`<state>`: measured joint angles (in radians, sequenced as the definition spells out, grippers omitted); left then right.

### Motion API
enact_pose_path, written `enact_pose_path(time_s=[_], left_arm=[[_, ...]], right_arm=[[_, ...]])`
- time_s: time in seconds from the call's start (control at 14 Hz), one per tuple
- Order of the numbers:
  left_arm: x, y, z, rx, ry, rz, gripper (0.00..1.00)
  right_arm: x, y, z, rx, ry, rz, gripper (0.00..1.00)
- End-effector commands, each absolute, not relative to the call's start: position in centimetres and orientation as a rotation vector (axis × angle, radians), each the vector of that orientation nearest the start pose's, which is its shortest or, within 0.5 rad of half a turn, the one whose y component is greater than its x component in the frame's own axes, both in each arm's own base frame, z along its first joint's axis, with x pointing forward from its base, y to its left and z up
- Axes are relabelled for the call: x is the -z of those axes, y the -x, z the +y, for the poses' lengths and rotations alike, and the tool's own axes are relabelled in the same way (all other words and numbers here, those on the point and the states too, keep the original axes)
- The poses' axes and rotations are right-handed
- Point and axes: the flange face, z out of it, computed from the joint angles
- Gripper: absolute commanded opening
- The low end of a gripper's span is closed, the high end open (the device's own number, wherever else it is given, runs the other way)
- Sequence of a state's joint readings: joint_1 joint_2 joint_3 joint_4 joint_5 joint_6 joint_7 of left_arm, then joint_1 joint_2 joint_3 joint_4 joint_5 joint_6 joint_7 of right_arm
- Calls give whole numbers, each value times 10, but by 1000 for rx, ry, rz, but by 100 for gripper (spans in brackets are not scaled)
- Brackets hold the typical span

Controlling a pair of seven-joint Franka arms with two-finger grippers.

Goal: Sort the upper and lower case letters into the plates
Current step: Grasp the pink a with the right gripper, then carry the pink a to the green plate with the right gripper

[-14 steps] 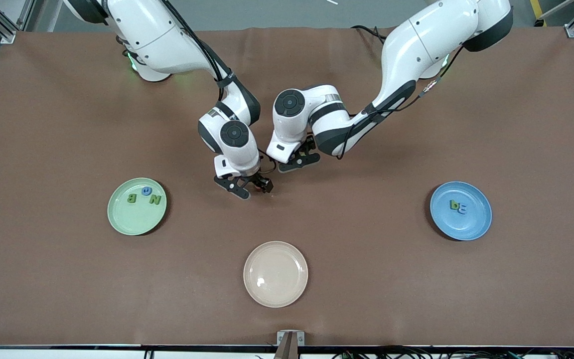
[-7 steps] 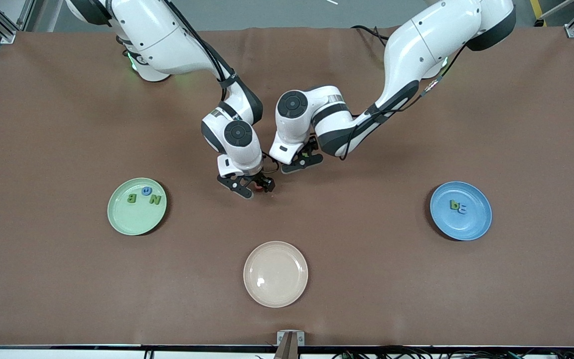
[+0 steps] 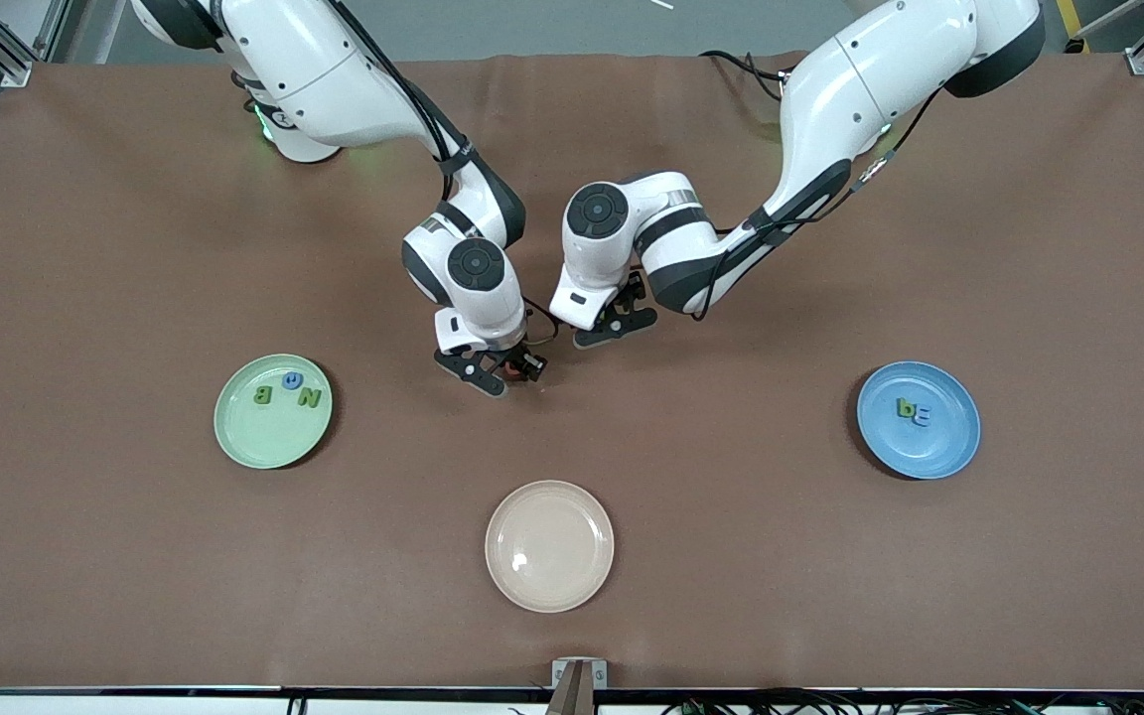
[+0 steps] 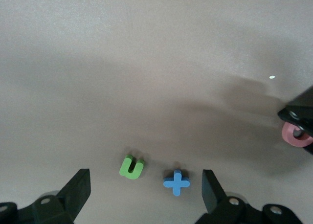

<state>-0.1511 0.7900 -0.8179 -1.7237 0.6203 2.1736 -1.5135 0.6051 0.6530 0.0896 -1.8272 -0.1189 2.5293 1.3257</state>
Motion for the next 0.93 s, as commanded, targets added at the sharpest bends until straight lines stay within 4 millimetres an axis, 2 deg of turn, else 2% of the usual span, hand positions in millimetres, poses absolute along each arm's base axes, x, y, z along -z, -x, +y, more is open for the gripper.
enact_pose_path(time_s=[0.0,0.14,0.21,0.43,0.64,0.86], left_arm=[[-240,-430,-490,-79,3087,-466,100],[-240,-430,-490,-79,3087,-466,100],[-240,-430,-490,-79,3087,-466,100],[-241,-428,-495,-78,3098,-471,100],[-241,-422,-506,-79,3128,-490,100],[-237,-408,-518,-83,3129,-483,100]], right_arm=[[-174,-508,406,87,2998,877,0],[-177,-523,386,93,3010,852,0],[-185,-530,376,92,3031,807,0],[-228,-566,321,98,3083,701,0],[-255,-595,240,32,3167,556,0],[-249,-615,164,0,3181,494,0]])
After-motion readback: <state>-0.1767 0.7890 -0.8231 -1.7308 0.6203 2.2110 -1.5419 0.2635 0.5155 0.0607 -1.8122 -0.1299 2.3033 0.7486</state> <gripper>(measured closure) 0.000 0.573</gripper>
